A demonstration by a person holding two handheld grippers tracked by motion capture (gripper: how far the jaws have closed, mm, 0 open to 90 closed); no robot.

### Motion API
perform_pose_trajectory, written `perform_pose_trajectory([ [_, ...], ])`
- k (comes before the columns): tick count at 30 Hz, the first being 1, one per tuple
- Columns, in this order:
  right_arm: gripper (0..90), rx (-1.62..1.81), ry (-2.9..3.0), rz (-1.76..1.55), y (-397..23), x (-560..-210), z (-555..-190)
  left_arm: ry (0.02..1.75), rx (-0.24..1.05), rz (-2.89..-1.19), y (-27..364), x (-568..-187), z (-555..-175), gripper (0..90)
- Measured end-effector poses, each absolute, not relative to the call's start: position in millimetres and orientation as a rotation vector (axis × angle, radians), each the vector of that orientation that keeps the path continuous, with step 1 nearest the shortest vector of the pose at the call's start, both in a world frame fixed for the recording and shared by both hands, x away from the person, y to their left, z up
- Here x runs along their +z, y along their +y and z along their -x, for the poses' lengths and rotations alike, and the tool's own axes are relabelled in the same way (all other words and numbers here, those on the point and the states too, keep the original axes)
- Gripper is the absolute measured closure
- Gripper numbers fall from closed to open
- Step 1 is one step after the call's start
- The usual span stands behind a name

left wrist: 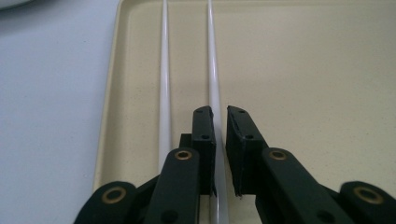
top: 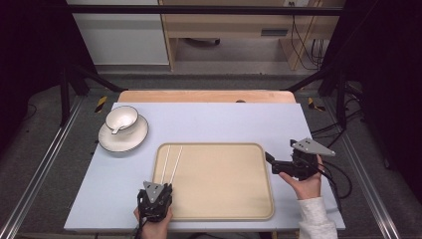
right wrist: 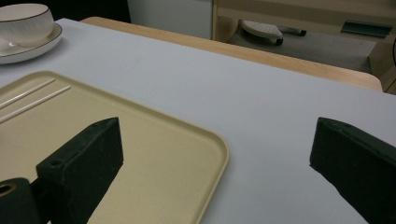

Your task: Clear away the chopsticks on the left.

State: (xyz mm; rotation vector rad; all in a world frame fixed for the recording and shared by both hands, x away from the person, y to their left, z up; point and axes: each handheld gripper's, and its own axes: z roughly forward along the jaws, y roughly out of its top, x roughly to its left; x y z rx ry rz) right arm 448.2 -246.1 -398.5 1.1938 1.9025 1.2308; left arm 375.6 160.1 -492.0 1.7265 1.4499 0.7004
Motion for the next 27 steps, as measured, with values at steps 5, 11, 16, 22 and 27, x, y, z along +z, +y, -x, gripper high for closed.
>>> perform_pose_trajectory([
  [5,2.9,1.233,1.898,-1.197,-247,-397,-447,1.419,0.691,-1.714,163,-484,-377,76.0],
  [11,2.7,1.245,1.878,-1.200,-251,-395,-445,1.322,0.668,-1.679,176,-452,-385,65.2],
  [16,2.5,1.263,1.857,-1.202,-256,-392,-443,1.188,0.635,-1.739,197,-417,-408,44.0],
  [22,2.3,1.274,1.844,-1.219,-261,-391,-442,1.127,0.608,-1.763,224,-403,-422,29.0],
  [27,2.3,1.269,1.835,-1.220,-265,-390,-441,1.118,0.598,-1.785,246,-407,-423,20.3],
])
